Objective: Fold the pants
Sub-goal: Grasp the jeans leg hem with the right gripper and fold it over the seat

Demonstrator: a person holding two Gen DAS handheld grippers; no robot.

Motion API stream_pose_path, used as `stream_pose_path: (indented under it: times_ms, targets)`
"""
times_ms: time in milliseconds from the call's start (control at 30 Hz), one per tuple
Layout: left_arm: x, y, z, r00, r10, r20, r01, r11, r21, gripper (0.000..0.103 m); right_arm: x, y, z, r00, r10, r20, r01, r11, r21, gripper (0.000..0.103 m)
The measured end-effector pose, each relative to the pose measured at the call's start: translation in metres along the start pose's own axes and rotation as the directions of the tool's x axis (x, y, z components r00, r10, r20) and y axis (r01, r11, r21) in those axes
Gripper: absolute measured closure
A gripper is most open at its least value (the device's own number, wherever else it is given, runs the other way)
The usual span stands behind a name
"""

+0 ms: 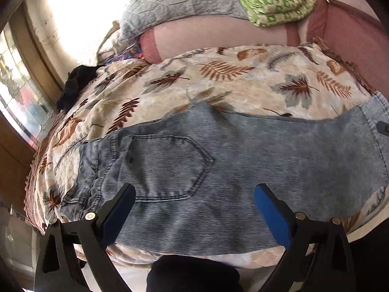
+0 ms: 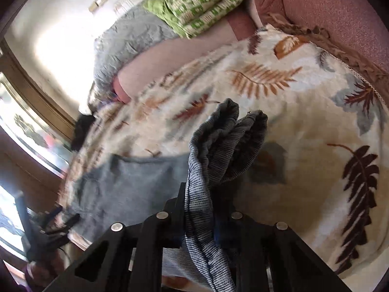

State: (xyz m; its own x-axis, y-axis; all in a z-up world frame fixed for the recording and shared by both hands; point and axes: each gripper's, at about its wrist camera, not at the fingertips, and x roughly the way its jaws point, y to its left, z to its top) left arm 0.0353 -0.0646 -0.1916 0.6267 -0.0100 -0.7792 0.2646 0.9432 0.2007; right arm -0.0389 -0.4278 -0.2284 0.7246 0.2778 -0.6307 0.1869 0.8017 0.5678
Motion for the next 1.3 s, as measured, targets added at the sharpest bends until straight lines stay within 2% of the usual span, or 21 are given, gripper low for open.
stream_pose_path:
  times_ms: [133, 267, 333, 367, 400, 433, 467, 533, 567, 633, 700, 800, 833, 900, 933, 967, 1000, 1033, 1100, 1167, 1300]
  targets:
    - [0.005, 0.03, 0.001, 1.0, 0.005, -0.006, -0.006, 0.997, -0.078, 0.005, 0.001, 0.041, 0.014, 0.992, 0.128, 0.002, -0.128, 0.991, 0.031, 0.085]
    - [0.008, 0.059, -0.003, 1.0, 0.029, -0.005, -0.03, 0.99, -0.139, 0.005, 0.027, 0.089, 0.017, 0.974, 0.221, -0.057, -0.218, 0.974, 0.054, 0.085]
    - [0.01, 0.071, -0.005, 0.999, 0.04, -0.01, -0.041, 0.985, -0.166, 0.005, 0.05, 0.113, 0.013, 0.967, 0.238, -0.09, -0.232, 0.97, 0.073, 0.078]
    - [0.011, 0.078, -0.007, 0.999, 0.042, -0.016, -0.044, 0.983, -0.178, 0.005, 0.061, 0.123, 0.009, 0.959, 0.263, -0.108, -0.255, 0.963, 0.089, 0.064]
    - [0.012, 0.083, -0.008, 0.999, 0.046, -0.021, -0.049, 0.981, -0.187, 0.005, 0.075, 0.133, 0.004, 0.938, 0.321, -0.134, -0.307, 0.945, 0.112, 0.052]
    - [0.013, 0.088, -0.009, 0.998, 0.053, -0.025, -0.057, 0.979, -0.196, 0.005, 0.085, 0.139, 0.0, 0.917, 0.366, -0.156, -0.348, 0.928, 0.136, 0.032]
    - [0.013, 0.092, -0.011, 0.998, 0.058, -0.027, -0.062, 0.978, -0.201, 0.005, 0.093, 0.144, -0.004, 0.902, 0.399, -0.164, -0.374, 0.913, 0.161, 0.03]
    - [0.012, 0.099, -0.012, 0.998, 0.064, -0.027, -0.068, 0.975, -0.212, 0.005, 0.099, 0.147, -0.011, 0.89, 0.433, -0.141, -0.409, 0.896, 0.175, 0.031]
    - [0.013, 0.1, -0.012, 0.998, 0.063, -0.024, -0.066, 0.974, -0.219, 0.005, 0.099, 0.146, -0.012, 0.896, 0.424, -0.131, -0.402, 0.901, 0.165, 0.031]
    - [0.013, 0.1, -0.011, 0.998, 0.051, -0.022, -0.055, 0.972, -0.23, 0.005, 0.096, 0.139, -0.015, 0.934, 0.336, -0.125, -0.322, 0.939, 0.12, 0.031]
    - [0.014, 0.094, -0.011, 0.999, 0.029, -0.024, -0.034, 0.972, -0.233, 0.005, 0.093, 0.129, -0.02, 0.953, 0.269, -0.138, -0.258, 0.962, 0.092, 0.031]
    - [0.013, 0.07, -0.009, 1.0, -0.017, -0.026, 0.012, 0.98, -0.2, 0.005, 0.09, 0.106, -0.031, 0.948, 0.283, -0.145, -0.266, 0.956, 0.124, 0.037]
    - [0.012, 0.061, -0.008, 0.999, -0.024, -0.023, 0.019, 0.984, -0.179, 0.005, 0.093, 0.099, -0.035, 0.947, 0.28, -0.16, -0.26, 0.956, 0.135, 0.046]
    - [0.01, 0.043, -0.006, 1.0, -0.021, -0.018, 0.018, 0.992, -0.125, 0.005, 0.11, 0.093, -0.049, 0.939, 0.218, -0.265, -0.19, 0.974, 0.126, 0.056]
    - [0.008, 0.034, -0.005, 1.0, -0.01, -0.011, 0.009, 0.995, -0.094, 0.005, 0.122, 0.093, -0.062, 0.923, 0.161, -0.349, -0.138, 0.986, 0.092, 0.062]
    - [0.006, 0.029, -0.004, 1.0, -0.003, -0.004, 0.002, 0.997, -0.075, 0.005, 0.125, 0.096, -0.071, 0.92, 0.127, -0.372, -0.118, 0.992, 0.049, 0.066]
    - [0.005, 0.023, -0.003, 1.0, 0.002, 0.003, -0.002, 0.998, -0.059, 0.005, 0.12, 0.102, -0.073, 0.931, 0.106, -0.35, -0.115, 0.993, -0.005, 0.066]
    - [0.004, 0.02, -0.001, 1.0, 0.001, 0.006, -0.001, 0.999, -0.052, 0.005, 0.115, 0.107, -0.072, 0.928, 0.117, -0.355, -0.138, 0.99, -0.034, 0.067]
    - [0.004, 0.013, 0.003, 1.0, -0.007, 0.007, 0.007, 0.999, -0.041, 0.005, 0.099, 0.107, -0.065, 0.928, 0.215, -0.304, -0.232, 0.973, -0.019, 0.066]
    - [0.007, 0.002, 0.01, 1.0, -0.005, 0.016, 0.005, 1.0, -0.012, 0.005, 0.086, 0.097, -0.058, 0.945, 0.231, -0.23, -0.236, 0.972, 0.003, 0.066]
    - [0.017, -0.025, 0.021, 0.999, 0.014, 0.04, -0.017, 0.997, 0.076, 0.005, 0.084, 0.069, -0.049, 0.952, 0.244, -0.186, -0.225, 0.968, 0.114, 0.066]
